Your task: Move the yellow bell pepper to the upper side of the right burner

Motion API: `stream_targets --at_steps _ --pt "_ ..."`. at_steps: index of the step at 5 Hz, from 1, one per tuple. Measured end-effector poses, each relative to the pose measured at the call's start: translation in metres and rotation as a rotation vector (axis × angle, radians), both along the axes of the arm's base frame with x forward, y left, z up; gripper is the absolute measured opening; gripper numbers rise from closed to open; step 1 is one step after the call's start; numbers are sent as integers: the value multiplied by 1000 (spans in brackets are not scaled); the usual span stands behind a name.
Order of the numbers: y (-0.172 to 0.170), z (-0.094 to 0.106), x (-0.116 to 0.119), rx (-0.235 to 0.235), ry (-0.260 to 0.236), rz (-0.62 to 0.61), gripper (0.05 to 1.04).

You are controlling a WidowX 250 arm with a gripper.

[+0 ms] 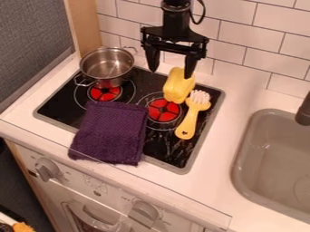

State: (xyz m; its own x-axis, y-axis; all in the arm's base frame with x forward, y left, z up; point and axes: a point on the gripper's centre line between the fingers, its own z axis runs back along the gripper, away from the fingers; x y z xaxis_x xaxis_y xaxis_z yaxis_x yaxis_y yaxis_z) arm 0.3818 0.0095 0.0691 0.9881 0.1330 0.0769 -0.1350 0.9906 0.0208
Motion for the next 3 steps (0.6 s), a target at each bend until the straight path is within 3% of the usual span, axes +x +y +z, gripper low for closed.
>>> stream_targets --at_steps 1,3 --pt "-2 -1 -1 -22 5 -31 1004" --pt "1 -1 -1 -22 5 -27 1003"
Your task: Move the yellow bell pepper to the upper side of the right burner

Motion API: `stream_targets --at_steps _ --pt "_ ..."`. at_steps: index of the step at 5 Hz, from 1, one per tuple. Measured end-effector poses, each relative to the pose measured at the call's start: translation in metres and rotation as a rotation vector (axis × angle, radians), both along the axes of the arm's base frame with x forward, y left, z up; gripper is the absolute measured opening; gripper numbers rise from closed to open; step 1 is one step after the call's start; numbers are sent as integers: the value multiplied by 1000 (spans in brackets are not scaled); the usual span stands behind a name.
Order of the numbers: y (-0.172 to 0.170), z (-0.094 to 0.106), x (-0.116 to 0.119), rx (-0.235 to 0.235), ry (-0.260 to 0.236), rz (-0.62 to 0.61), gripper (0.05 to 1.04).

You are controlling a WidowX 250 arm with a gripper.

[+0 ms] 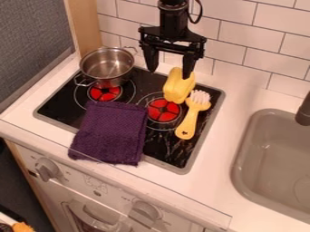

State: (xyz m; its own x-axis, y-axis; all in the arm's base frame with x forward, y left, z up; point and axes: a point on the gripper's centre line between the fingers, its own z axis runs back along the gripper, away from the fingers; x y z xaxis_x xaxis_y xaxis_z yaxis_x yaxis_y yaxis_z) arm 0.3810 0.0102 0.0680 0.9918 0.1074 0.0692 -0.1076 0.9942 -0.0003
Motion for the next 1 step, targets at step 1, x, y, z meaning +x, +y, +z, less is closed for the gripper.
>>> stream_targets --at_steps 1 --pt "0 0 0 0 2 0 1003"
